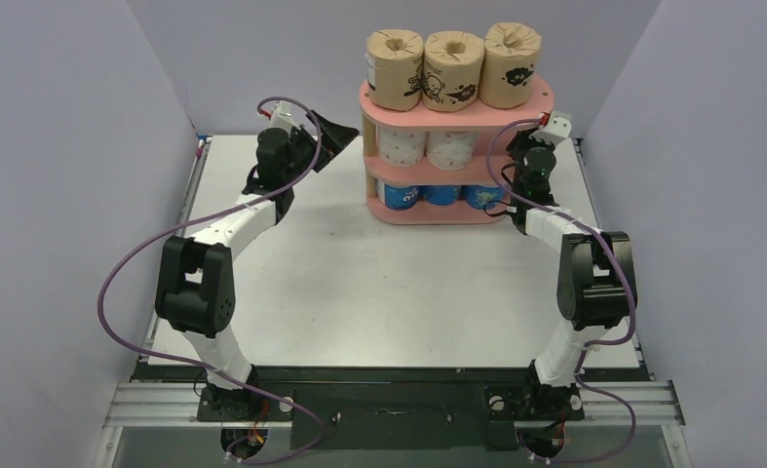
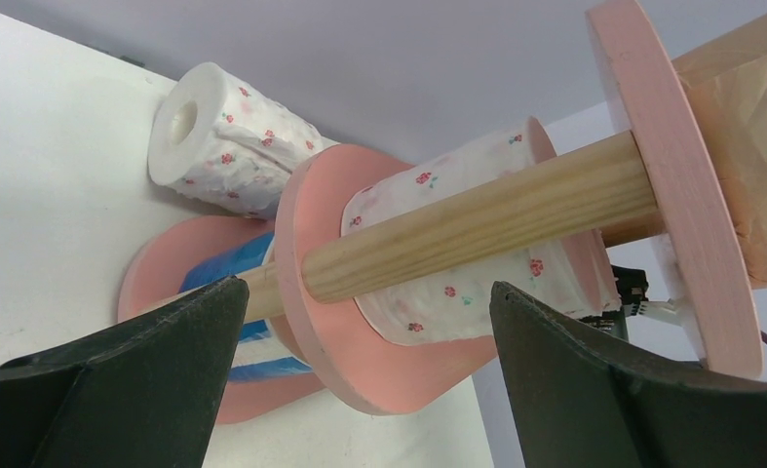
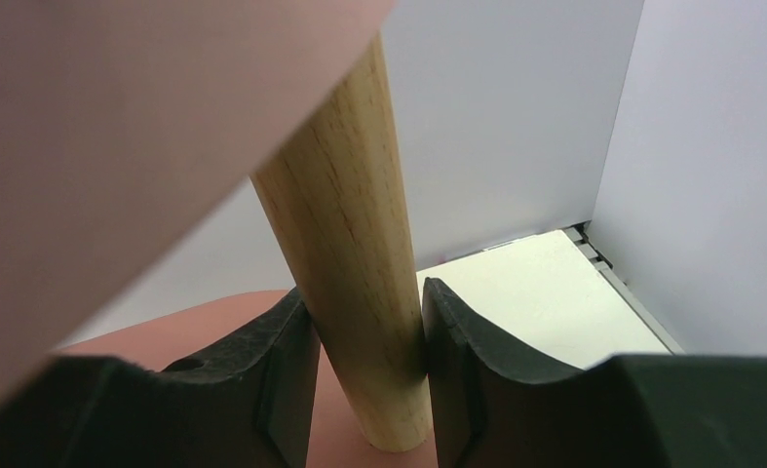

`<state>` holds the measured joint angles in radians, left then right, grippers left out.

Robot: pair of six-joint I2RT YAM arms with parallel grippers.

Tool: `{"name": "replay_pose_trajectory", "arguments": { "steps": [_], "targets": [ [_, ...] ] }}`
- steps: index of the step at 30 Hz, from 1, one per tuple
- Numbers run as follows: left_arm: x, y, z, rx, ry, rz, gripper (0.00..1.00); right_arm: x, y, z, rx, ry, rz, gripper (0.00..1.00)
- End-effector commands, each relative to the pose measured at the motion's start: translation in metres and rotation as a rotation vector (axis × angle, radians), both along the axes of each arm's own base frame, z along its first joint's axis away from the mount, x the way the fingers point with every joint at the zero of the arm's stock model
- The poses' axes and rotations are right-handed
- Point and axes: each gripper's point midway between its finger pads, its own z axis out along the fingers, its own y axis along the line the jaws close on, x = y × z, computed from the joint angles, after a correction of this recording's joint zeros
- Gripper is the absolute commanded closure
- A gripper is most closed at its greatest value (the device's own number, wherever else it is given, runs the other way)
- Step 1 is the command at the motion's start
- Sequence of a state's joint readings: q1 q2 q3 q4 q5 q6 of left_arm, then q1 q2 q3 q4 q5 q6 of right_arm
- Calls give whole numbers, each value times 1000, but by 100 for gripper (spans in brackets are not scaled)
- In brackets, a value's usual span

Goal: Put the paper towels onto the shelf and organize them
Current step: Adjust the shelf at the center of the board.

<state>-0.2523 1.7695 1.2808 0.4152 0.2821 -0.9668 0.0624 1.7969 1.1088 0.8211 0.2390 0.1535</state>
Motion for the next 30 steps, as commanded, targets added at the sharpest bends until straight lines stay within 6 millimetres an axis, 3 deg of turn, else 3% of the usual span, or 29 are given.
{"name": "replay_pose_trajectory", "arguments": {
  "steps": [1,10,18,20,23,30],
  "targets": [
    [8,-4,27,-17,-84,-26,6,-23,-27,7,6,0,-157,100],
    [12,-17,16,-35,-57,-64,6,-59,-52,20,11,-13,-260,100],
    [12,-36,20,-51,-63,-102,5,-88,-75,24,4,-8,-324,100],
    [12,-39,20,-55,-65,-108,5,-93,-75,23,-9,3,-318,100],
    [13,-41,22,-62,-68,-111,5,-107,-95,24,-16,9,-347,100],
    [16,-44,24,-69,-75,-117,5,-127,-114,31,-9,3,-391,100]
  ]
}}
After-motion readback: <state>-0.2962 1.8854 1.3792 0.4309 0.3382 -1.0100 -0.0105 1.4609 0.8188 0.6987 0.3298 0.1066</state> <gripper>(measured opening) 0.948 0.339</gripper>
